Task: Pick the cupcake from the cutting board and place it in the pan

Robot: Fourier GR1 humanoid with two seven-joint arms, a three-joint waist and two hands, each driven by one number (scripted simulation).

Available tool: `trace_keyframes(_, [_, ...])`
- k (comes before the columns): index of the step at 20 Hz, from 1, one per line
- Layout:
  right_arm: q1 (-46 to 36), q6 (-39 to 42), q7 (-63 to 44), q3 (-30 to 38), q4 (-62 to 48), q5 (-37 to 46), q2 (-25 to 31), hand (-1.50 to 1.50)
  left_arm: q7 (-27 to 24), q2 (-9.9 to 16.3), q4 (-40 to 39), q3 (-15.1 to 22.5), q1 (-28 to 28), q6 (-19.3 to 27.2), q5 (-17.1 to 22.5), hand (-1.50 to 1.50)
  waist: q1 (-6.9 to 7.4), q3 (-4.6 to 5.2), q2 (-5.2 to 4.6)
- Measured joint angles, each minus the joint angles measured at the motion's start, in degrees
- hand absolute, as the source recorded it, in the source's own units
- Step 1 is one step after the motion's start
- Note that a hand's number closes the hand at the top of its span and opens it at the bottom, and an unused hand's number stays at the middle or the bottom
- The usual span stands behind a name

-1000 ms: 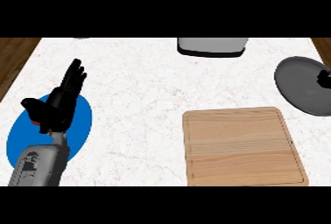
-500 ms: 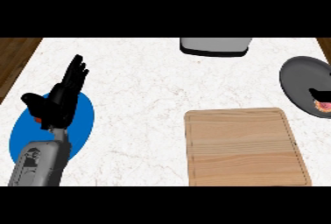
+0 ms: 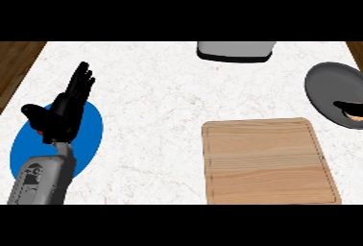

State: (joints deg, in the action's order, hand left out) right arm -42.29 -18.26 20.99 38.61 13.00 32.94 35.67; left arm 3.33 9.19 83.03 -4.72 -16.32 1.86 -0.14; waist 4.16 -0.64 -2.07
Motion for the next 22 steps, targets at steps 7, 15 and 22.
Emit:
trace_keyframes(7, [2.98,5.03,10.6,8.0,0.51,-9.11,0.19,-1.5,0.77,-0.03,0.5,-0.43,1.12,0.91,-0.34,0.0,-1.8,0.21,0.89])
trace_keyframes(15, [10.82,21.74,18.91,10.3,2.84,-16.12,1.32,-1.5,0.56,0.82,0.81,-1.86,3.15,0.83,-0.06,0.0,-4.04,0.55,1.97])
trace_keyframes(22, [20.83,29.7,19.15,9.31,14.18,-20.8,-1.2,-1.5,1.5,1.43,1.26,-2.9,3.52,1.01,0.16,0.0,-5.53,0.8,2.57])
